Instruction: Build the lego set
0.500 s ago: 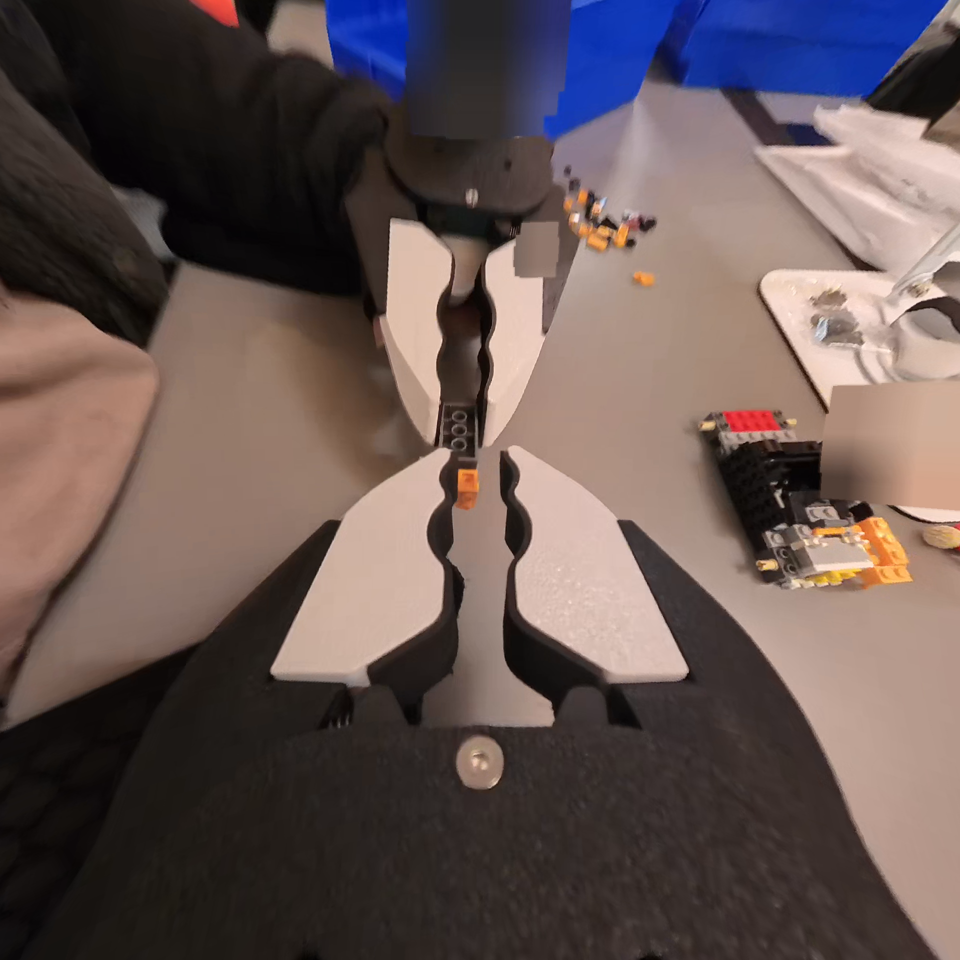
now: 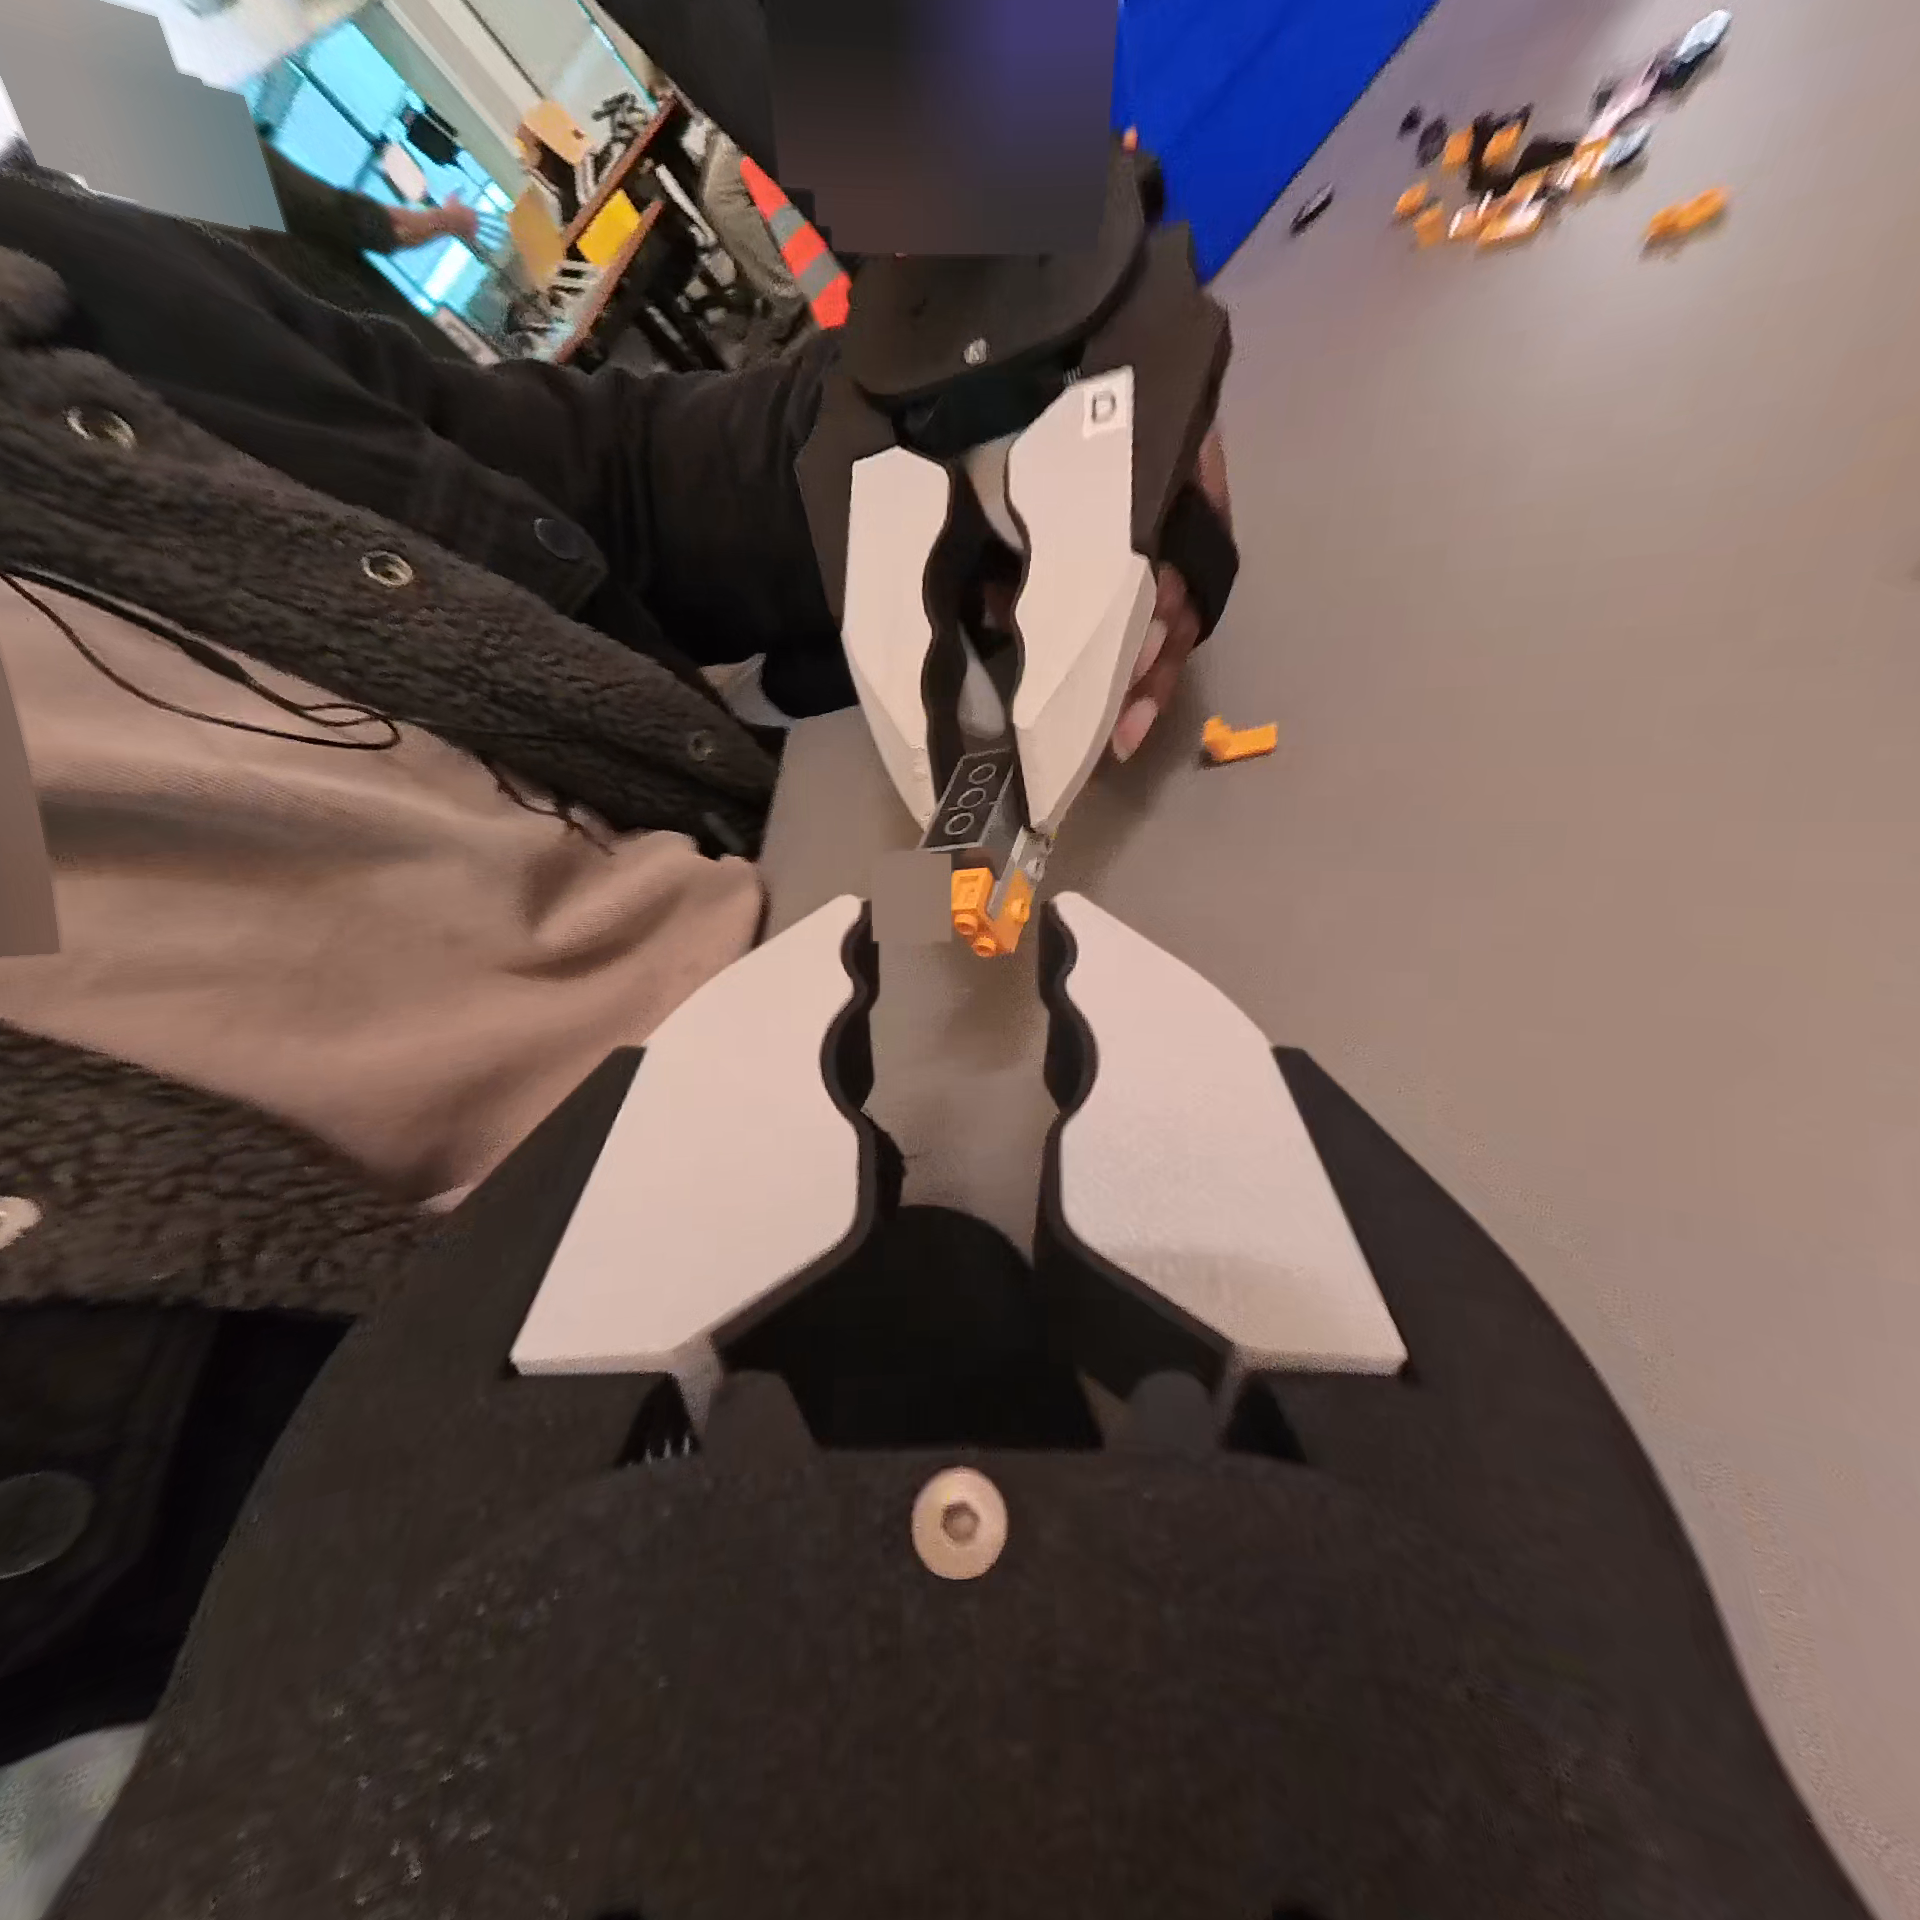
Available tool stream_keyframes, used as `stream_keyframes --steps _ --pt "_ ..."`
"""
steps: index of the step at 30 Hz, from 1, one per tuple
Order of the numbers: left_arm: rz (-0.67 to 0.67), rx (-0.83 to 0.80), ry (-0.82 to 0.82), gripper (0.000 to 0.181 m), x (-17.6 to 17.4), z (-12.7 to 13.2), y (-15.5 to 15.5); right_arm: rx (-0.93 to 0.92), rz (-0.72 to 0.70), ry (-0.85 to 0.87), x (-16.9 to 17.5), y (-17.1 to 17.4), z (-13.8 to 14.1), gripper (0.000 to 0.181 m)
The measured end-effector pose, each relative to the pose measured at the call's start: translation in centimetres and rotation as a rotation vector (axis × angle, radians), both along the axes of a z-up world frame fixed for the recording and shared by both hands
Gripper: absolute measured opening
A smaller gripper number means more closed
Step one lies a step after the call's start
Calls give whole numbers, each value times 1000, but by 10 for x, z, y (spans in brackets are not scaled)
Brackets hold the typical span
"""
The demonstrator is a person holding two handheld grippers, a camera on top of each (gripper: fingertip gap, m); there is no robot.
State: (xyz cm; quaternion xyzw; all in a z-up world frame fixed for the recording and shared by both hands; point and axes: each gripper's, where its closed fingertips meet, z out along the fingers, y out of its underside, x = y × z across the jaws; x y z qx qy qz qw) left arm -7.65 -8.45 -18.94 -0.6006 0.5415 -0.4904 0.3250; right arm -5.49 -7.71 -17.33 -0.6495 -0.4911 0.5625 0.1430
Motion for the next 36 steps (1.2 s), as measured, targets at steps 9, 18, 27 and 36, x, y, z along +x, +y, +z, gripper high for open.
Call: stream_keyframes --steps 9,18,27,36 --pt "-30 197 52 17 4 0 -12 -322 7 -148 0 -17 -19 35" --pt "-4 343 106 18 6 -7 -9 -367 16 -171 1 -19 -25 32" --pt "30 598 120 17 13 2 -11 -315 33 -133 0 -21 -19 20" --pt "29 947 52 17 21 28 -30 -162 73 -78 6 -34 0 20"
